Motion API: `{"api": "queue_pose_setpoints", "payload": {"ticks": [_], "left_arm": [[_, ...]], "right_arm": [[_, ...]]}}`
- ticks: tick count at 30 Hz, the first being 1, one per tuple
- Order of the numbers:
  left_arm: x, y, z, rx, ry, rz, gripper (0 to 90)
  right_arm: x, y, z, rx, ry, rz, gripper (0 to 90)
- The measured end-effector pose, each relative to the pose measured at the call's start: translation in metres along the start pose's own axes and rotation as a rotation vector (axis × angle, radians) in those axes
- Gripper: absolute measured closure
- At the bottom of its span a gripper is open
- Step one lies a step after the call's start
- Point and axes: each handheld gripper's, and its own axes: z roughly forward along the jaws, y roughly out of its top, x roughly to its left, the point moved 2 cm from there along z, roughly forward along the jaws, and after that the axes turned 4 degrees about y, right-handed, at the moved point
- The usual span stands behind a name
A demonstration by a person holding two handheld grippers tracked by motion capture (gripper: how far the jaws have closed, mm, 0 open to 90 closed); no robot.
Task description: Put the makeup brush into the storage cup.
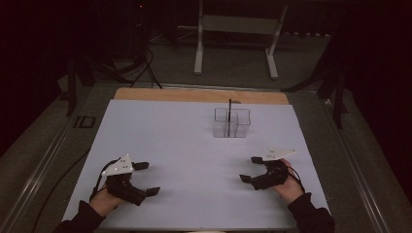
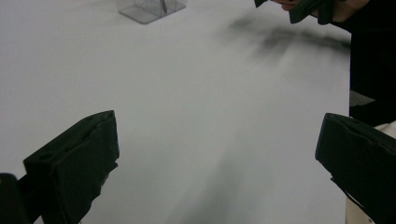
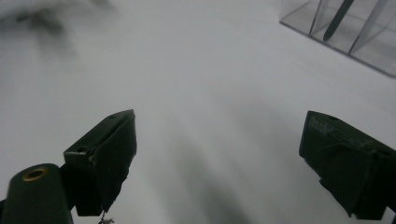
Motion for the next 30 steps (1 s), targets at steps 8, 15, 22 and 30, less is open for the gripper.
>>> {"api": "queue_pose_setpoints", "payload": {"ticks": [8, 15, 22, 30], "left_arm": [[0.008, -0.017, -0.008, 0.016, 0.022, -0.031, 1.0], [0.010, -0.024, -0.012, 0.020, 0.025, -0.041, 1.0], [0.009, -0.029, -0.015, 0.013, 0.015, -0.043, 1.0], [0.008, -0.035, -0.018, 0.028, 0.018, -0.042, 0.9]], "right_arm": [[0.007, -0.015, -0.007, 0.039, 0.021, -0.005, 11.4], [0.012, -0.029, -0.011, 0.106, 0.020, -0.017, 12.8], [0.014, -0.037, -0.014, 0.140, 0.031, -0.047, 12.9], [0.015, -0.041, -0.018, 0.160, 0.021, -0.066, 12.8]]}}
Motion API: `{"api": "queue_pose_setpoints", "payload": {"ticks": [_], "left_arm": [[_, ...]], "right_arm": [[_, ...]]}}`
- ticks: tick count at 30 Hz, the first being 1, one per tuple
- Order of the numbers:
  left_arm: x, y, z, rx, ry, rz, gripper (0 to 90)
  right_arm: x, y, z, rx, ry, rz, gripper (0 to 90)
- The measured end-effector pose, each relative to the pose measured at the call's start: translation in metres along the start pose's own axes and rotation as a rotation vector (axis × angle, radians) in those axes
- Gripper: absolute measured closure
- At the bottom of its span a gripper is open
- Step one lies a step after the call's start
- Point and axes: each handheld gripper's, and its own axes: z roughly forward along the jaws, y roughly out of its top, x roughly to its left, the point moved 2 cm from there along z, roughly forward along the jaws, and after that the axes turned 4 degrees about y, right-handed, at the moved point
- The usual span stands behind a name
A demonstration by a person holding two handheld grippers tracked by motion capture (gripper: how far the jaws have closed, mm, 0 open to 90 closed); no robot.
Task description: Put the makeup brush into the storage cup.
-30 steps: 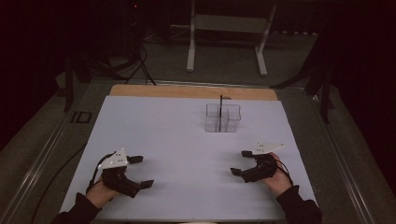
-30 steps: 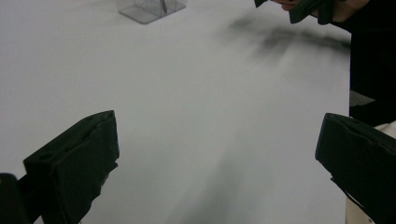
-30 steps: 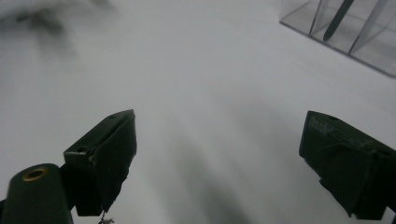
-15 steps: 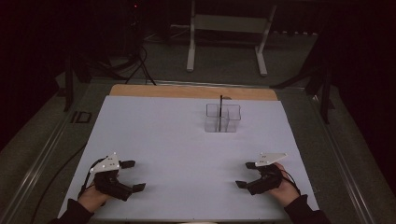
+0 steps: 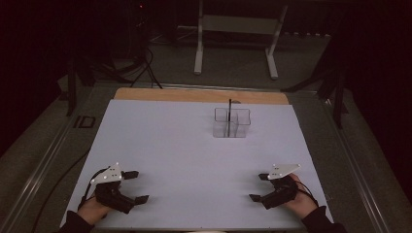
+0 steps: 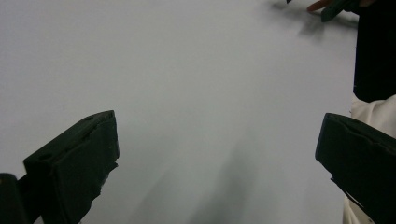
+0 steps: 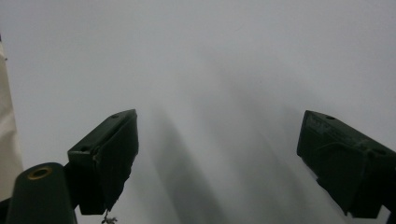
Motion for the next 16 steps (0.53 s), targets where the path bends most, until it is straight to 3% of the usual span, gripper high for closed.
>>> {"api": "queue_pose_setpoints", "payload": {"ticks": [3, 16], "left_arm": [[0.0011, -0.0003, -0.0011, -0.026, 0.002, -0.006, 1.0], [0.0007, -0.0005, -0.0022, -0.029, 0.019, -0.003, 1.0]], "right_arm": [[-0.0004, -0.0010, -0.0033, -0.008, 0.008, -0.001, 12.9], [-0.0013, -0.0018, -0.0043, -0.010, 0.006, -0.005, 12.9]]}}
